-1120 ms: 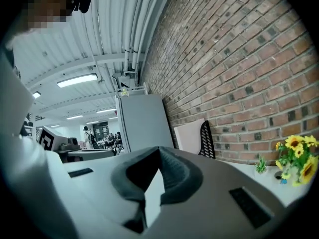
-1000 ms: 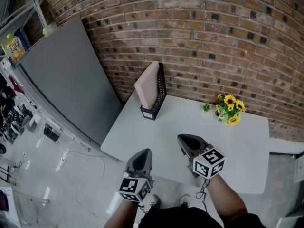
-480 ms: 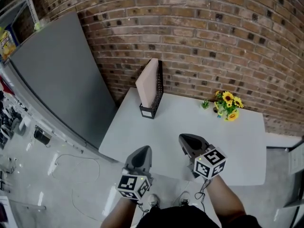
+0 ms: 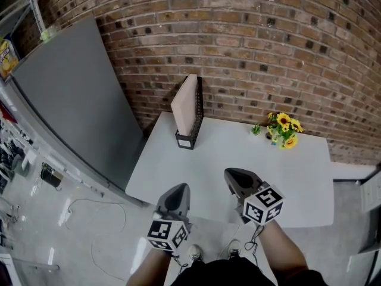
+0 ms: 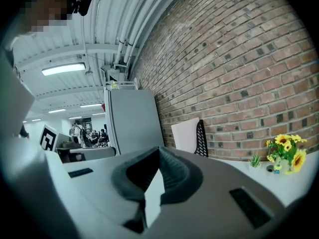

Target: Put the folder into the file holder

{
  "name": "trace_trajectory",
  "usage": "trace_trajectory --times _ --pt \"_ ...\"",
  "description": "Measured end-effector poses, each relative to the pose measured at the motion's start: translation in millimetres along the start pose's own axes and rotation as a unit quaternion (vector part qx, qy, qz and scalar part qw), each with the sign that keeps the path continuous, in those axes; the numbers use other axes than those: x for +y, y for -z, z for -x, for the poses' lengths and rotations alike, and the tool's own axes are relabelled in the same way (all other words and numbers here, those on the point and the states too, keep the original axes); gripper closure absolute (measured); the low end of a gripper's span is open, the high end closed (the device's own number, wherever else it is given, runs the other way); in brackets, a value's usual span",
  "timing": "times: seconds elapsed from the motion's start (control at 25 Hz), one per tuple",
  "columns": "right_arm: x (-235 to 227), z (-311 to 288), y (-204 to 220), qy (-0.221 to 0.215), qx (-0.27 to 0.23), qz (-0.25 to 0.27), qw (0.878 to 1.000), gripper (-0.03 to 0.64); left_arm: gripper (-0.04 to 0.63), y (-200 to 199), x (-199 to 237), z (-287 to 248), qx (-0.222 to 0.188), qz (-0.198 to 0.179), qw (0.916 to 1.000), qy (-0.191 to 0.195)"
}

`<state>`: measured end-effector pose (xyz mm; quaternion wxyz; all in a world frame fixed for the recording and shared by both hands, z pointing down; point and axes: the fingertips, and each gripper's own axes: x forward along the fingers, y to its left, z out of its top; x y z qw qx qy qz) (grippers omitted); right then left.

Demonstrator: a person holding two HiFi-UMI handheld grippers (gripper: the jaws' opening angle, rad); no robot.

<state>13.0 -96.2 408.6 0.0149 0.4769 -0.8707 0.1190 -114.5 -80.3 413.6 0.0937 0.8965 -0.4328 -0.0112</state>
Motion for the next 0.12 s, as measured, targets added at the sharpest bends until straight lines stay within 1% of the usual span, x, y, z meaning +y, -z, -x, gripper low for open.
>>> trace_trajectory --times 0.12 --pt "4.2 -0.4 0.4 0.002 -0.002 -0.002 1.000 0.614 0.589 -0.7 2.5 3.5 0.002 -0.002 1.0000 0.003"
